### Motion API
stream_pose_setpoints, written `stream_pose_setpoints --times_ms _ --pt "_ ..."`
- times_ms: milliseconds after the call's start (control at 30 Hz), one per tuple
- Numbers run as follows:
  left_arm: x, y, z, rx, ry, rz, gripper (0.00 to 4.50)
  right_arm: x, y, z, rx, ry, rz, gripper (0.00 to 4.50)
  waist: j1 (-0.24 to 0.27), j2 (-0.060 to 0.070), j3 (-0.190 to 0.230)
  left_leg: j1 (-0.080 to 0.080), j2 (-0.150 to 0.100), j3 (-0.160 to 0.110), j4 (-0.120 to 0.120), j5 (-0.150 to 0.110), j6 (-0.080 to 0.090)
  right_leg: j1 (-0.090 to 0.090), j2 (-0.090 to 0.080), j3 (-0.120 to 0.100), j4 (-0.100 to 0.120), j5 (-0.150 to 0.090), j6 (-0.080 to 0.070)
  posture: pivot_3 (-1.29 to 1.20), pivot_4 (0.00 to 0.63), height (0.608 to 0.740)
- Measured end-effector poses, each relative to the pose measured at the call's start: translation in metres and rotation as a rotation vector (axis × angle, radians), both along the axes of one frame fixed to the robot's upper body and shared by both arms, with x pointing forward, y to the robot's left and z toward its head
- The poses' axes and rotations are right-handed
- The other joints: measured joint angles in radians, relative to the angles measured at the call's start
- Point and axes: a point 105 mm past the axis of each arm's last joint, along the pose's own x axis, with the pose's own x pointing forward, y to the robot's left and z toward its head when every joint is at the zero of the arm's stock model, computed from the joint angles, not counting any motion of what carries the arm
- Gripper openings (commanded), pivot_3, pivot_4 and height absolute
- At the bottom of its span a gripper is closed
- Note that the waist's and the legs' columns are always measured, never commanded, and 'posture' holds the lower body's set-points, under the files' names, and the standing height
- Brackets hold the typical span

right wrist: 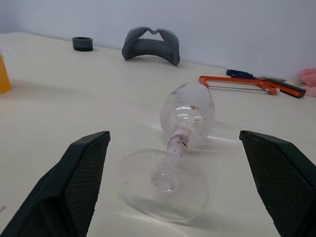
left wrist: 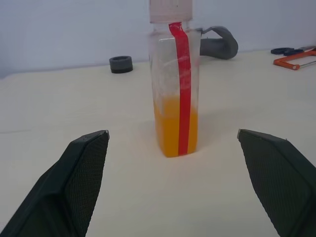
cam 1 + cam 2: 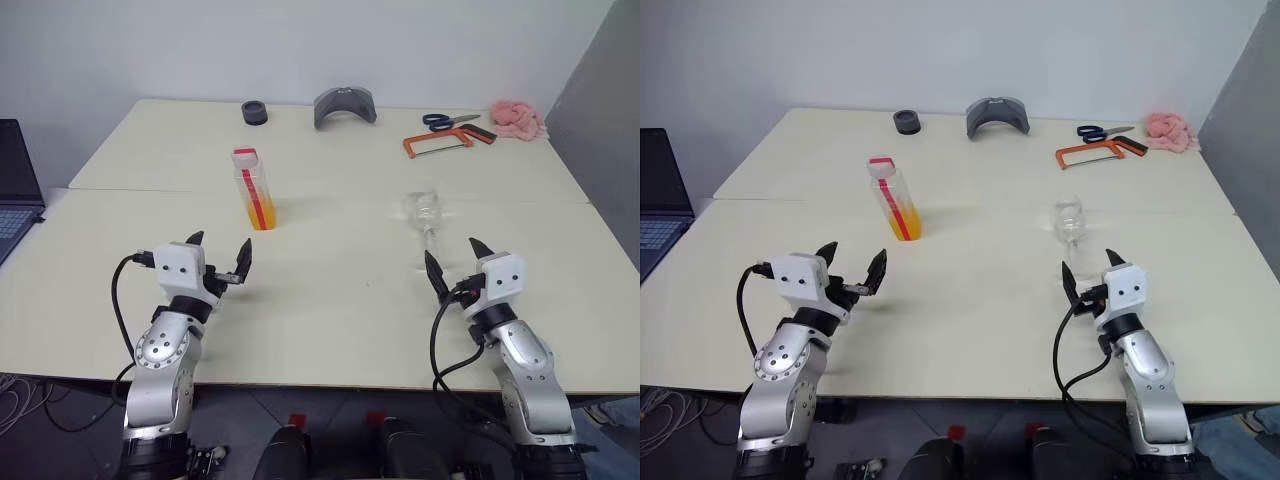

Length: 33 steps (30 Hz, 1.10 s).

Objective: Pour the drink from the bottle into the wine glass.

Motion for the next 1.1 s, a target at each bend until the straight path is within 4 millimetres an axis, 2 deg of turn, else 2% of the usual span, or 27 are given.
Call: stream_pose_setpoints --times_ms 67,167,267,500,933,1100 --pt "0.006 -0.001 0.002 0.001 -0.003 0.021 4.48 0.001 0.008 0.01 0.008 -0.012 0.078 4.5 0.0 0.0 0.0 0.0 0.0 0.0 0.0 0.0 0.0 0.0 0.0 -0.001 0.0 0.0 0.0 0.0 0.15 0.74" --pt "0.017 -0.007 0.005 0.008 0.003 0.039 4.48 -0.006 0.031 0.022 -0.04 -0.005 0.27 4.5 0.001 0.0 0.0 -0.001 0.0 0.0 0.001 0.0 0.0 0.0 0.0 -0.001 0.0 0.0 0.0 0.0 0.15 0.74" --pt "0.027 -0.011 0.012 0.017 -0.006 0.054 4.48 -0.013 0.046 0.028 -0.051 0.02 0.394 4.5 0.001 -0.001 0.0 -0.001 -0.001 -0.001 0.001 0.0 0.0 0.0 0.0 -0.001 0.0 0.0 0.0 0.0 0.15 0.74" --pt "0.048 -0.013 0.011 -0.001 0.019 0.093 4.48 -0.017 0.055 0.037 -0.04 0.068 0.495 4.5 0.002 -0.001 0.0 -0.002 0.0 -0.001 0.001 0.0 0.0 0.0 0.0 -0.001 0.0 0.0 0.0 0.0 0.15 0.74" --pt "0.087 -0.042 0.017 -0.032 0.048 0.086 4.48 -0.023 0.064 0.039 -0.076 0.115 0.593 4.5 0.001 -0.001 0.001 -0.002 -0.001 -0.001 0.001 0.0 0.0 0.0 0.0 -0.002 0.0 0.0 0.0 0.0 0.15 0.74" --pt "0.097 -0.047 0.025 -0.04 0.031 0.108 4.48 -0.026 0.074 0.049 -0.076 0.106 0.655 4.5 0.001 -0.001 0.001 -0.003 -0.002 -0.001 0.001 0.0 0.0 -0.001 0.0 -0.002 0.0 0.0 0.0 0.0 0.15 0.74"
